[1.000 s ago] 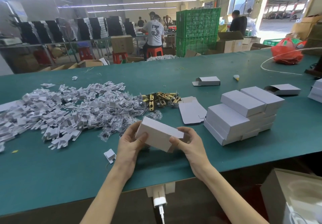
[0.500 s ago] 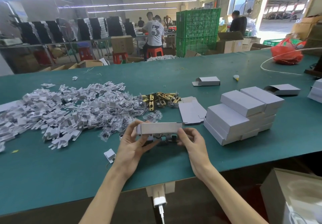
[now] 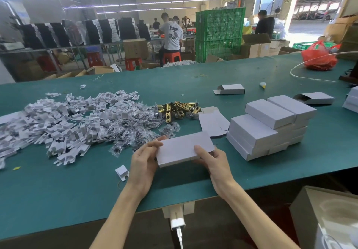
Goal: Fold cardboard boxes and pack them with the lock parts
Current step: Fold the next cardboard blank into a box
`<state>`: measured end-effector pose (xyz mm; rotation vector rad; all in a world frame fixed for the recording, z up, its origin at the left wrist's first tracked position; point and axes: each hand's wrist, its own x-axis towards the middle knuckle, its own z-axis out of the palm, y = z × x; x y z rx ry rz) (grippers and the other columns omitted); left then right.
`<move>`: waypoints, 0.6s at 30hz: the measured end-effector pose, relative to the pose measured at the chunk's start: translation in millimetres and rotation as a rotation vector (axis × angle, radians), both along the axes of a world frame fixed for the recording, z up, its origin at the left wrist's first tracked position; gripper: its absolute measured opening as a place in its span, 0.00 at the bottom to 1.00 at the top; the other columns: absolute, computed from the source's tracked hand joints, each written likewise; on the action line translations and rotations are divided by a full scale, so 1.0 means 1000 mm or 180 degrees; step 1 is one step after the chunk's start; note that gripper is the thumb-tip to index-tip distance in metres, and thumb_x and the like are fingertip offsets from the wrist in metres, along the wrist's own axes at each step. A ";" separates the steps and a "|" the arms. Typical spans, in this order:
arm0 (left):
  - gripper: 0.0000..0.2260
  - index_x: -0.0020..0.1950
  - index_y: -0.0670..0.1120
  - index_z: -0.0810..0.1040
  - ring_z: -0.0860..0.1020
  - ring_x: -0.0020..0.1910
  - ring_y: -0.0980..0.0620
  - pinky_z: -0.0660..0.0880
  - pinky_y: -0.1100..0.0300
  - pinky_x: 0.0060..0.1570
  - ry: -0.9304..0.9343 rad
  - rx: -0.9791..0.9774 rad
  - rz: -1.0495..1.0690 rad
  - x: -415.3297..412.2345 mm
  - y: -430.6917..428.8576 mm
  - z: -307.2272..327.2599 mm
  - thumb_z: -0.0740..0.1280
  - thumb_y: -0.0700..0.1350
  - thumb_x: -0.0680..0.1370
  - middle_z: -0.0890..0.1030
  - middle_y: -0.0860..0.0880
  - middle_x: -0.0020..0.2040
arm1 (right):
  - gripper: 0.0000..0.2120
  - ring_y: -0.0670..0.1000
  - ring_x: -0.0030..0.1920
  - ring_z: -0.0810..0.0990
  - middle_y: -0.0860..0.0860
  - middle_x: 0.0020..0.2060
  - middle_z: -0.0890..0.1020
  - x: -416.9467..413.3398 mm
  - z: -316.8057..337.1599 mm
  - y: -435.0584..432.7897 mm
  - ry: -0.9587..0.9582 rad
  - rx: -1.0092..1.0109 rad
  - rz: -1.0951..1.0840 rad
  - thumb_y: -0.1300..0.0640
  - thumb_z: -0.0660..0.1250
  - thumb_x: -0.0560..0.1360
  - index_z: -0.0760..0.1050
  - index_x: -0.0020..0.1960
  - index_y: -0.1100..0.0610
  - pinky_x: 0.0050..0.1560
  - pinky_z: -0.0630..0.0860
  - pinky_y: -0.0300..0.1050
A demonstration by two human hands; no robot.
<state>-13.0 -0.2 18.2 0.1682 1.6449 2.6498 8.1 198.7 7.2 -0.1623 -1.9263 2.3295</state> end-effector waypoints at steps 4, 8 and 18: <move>0.11 0.63 0.43 0.81 0.80 0.64 0.50 0.80 0.57 0.53 0.0080 -0.0107 0.0138 -0.004 -0.001 -0.006 0.64 0.36 0.83 0.82 0.48 0.68 | 0.24 0.58 0.58 0.81 0.51 0.49 0.87 0.000 0.002 0.001 0.0001 -0.0102 0.0167 0.40 0.75 0.65 0.84 0.52 0.56 0.63 0.75 0.56; 0.15 0.69 0.43 0.78 0.81 0.58 0.50 0.82 0.58 0.50 -0.0237 -0.0148 0.0211 -0.006 0.000 -0.008 0.67 0.41 0.82 0.81 0.43 0.67 | 0.22 0.60 0.58 0.83 0.54 0.51 0.87 0.001 0.002 0.003 0.0090 -0.0136 0.0348 0.44 0.75 0.68 0.84 0.52 0.60 0.67 0.74 0.59; 0.16 0.72 0.45 0.77 0.80 0.57 0.49 0.83 0.57 0.47 -0.0299 -0.0238 0.0210 -0.003 0.004 -0.003 0.65 0.42 0.84 0.82 0.44 0.64 | 0.18 0.51 0.55 0.84 0.51 0.51 0.87 -0.001 -0.004 0.002 0.0056 0.0005 0.0399 0.47 0.75 0.72 0.83 0.55 0.58 0.57 0.78 0.41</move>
